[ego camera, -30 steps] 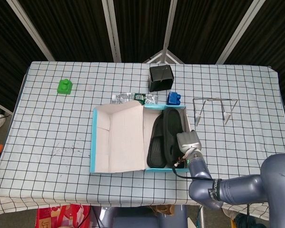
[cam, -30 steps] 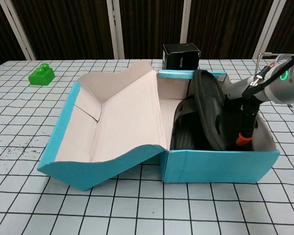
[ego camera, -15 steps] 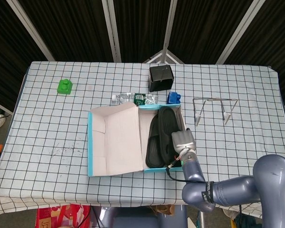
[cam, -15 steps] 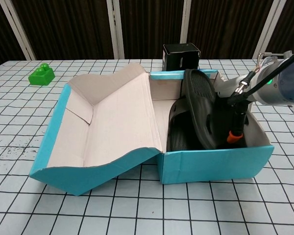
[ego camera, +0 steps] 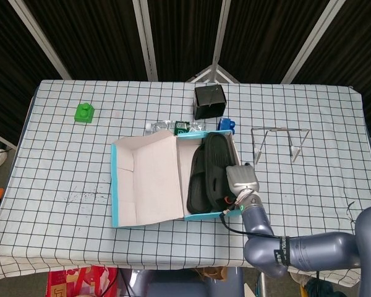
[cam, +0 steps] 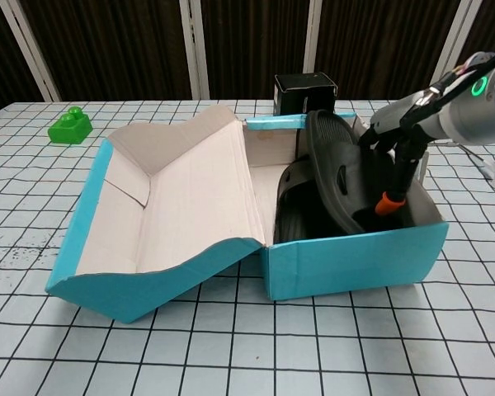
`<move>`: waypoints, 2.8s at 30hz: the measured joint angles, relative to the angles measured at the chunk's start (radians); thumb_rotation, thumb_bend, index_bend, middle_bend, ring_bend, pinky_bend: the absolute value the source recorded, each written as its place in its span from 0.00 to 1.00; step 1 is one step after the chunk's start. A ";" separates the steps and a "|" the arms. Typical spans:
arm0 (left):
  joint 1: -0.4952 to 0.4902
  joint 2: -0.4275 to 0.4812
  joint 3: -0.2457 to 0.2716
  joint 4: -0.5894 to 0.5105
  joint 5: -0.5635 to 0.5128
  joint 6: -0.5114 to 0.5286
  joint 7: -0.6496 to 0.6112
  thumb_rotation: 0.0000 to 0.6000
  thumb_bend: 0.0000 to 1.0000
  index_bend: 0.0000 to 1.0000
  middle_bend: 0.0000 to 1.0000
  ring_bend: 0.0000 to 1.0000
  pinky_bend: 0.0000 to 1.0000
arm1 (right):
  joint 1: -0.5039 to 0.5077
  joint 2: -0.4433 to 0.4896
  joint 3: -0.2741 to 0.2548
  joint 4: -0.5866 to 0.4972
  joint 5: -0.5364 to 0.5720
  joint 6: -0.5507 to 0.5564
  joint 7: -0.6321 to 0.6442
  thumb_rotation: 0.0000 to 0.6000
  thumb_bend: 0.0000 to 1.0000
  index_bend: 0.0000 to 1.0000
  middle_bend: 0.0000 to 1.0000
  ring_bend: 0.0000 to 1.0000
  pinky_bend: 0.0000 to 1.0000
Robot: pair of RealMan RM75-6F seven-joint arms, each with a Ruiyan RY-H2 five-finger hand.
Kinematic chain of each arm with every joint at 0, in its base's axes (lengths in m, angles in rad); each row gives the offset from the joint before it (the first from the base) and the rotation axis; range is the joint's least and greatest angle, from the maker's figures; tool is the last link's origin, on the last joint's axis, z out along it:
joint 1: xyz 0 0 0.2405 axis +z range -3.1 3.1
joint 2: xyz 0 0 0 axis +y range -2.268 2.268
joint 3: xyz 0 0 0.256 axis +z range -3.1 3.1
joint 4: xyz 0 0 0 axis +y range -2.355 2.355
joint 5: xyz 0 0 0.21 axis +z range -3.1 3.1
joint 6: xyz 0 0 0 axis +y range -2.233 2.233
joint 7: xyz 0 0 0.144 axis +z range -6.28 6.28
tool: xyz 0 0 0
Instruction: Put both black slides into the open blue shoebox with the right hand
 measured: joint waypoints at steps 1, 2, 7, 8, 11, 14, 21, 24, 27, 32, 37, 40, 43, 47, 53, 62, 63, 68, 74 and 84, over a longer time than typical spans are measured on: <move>0.000 0.000 0.000 0.000 0.000 -0.001 0.001 1.00 0.21 0.07 0.00 0.00 0.07 | -0.003 0.012 0.009 -0.008 0.007 -0.005 0.002 1.00 0.50 0.17 0.25 0.34 0.14; -0.001 0.000 0.001 0.000 0.001 -0.001 0.002 1.00 0.21 0.07 0.00 0.00 0.07 | -0.005 0.022 0.016 -0.015 0.014 -0.010 0.003 1.00 0.49 0.14 0.23 0.31 0.13; -0.001 -0.001 0.001 -0.002 0.001 -0.001 0.004 1.00 0.21 0.07 0.00 0.00 0.07 | -0.005 0.074 0.044 -0.049 0.077 -0.035 -0.007 1.00 0.46 0.05 0.17 0.24 0.10; -0.001 -0.001 0.001 -0.002 0.001 -0.002 0.004 1.00 0.21 0.07 0.00 0.00 0.07 | -0.004 0.084 0.049 -0.055 0.093 -0.041 -0.011 1.00 0.46 0.04 0.16 0.23 0.10; 0.000 0.000 0.002 -0.004 0.001 -0.002 0.004 1.00 0.21 0.07 0.00 0.00 0.07 | 0.003 0.127 0.067 -0.076 0.148 -0.066 -0.029 1.00 0.45 0.02 0.14 0.22 0.09; 0.000 0.000 0.002 -0.005 0.002 -0.001 0.004 1.00 0.21 0.07 0.00 0.00 0.07 | 0.009 0.168 0.084 -0.097 0.182 -0.085 -0.042 1.00 0.45 0.03 0.14 0.23 0.09; 0.001 0.001 0.002 -0.007 0.004 0.002 0.005 1.00 0.21 0.07 0.00 0.00 0.07 | -0.009 0.192 0.123 -0.120 0.092 -0.064 0.027 1.00 0.48 0.41 0.37 0.51 0.57; 0.002 0.001 0.003 -0.008 0.005 0.004 0.006 1.00 0.21 0.07 0.00 0.00 0.07 | -0.032 0.154 0.123 -0.113 -0.048 0.010 0.094 1.00 0.51 0.44 0.38 0.53 0.62; 0.003 0.002 0.002 -0.009 0.004 0.005 0.005 1.00 0.21 0.07 0.00 0.00 0.07 | -0.066 0.092 0.116 -0.098 -0.207 0.074 0.175 1.00 0.55 0.49 0.42 0.57 0.69; 0.003 0.003 0.000 -0.009 0.000 0.003 0.003 1.00 0.21 0.07 0.00 0.00 0.07 | -0.115 -0.010 0.100 -0.020 -0.333 0.107 0.263 1.00 0.63 0.58 0.48 0.65 0.78; 0.002 0.003 0.000 -0.007 -0.003 0.000 0.004 1.00 0.21 0.07 0.00 0.00 0.07 | -0.145 -0.085 0.101 0.069 -0.398 0.108 0.309 1.00 0.64 0.60 0.49 0.66 0.78; 0.002 0.003 0.000 -0.007 -0.005 -0.002 0.004 1.00 0.21 0.07 0.00 0.00 0.07 | -0.157 -0.124 0.107 0.124 -0.416 0.093 0.322 1.00 0.64 0.60 0.49 0.66 0.78; 0.003 0.004 -0.001 -0.008 -0.005 -0.001 0.004 1.00 0.21 0.07 0.00 0.00 0.07 | -0.164 -0.149 0.114 0.165 -0.418 0.072 0.326 1.00 0.64 0.60 0.49 0.66 0.78; 0.003 0.005 -0.001 -0.009 -0.006 -0.002 0.004 1.00 0.21 0.07 0.00 0.00 0.07 | -0.167 -0.173 0.118 0.219 -0.402 0.041 0.316 1.00 0.64 0.60 0.49 0.66 0.78; 0.000 0.004 0.000 -0.007 -0.007 -0.010 0.004 1.00 0.21 0.07 0.00 0.00 0.07 | -0.175 -0.225 0.111 0.298 -0.384 -0.004 0.290 1.00 0.64 0.60 0.49 0.66 0.78; 0.001 0.006 0.000 -0.008 -0.007 -0.010 -0.004 1.00 0.21 0.07 0.00 0.00 0.07 | -0.179 -0.316 0.086 0.377 -0.407 -0.009 0.233 1.00 0.64 0.60 0.49 0.66 0.78; 0.001 0.006 0.000 -0.008 -0.007 -0.010 -0.006 1.00 0.21 0.07 0.00 0.00 0.07 | -0.179 -0.323 0.085 0.383 -0.412 -0.007 0.229 1.00 0.64 0.60 0.49 0.66 0.78; 0.001 0.008 -0.001 -0.006 -0.009 -0.012 -0.013 1.00 0.21 0.07 0.00 0.00 0.07 | -0.184 -0.361 0.078 0.412 -0.445 0.011 0.195 1.00 0.64 0.60 0.49 0.66 0.78; 0.002 0.010 0.000 -0.008 -0.008 -0.012 -0.019 1.00 0.21 0.07 0.00 0.00 0.07 | -0.182 -0.380 0.074 0.431 -0.455 0.018 0.140 1.00 0.64 0.60 0.49 0.66 0.78; 0.002 0.011 0.003 -0.011 -0.005 -0.013 -0.019 1.00 0.21 0.07 0.00 0.00 0.07 | -0.171 -0.396 0.114 0.470 -0.437 -0.003 0.083 1.00 0.64 0.60 0.49 0.66 0.78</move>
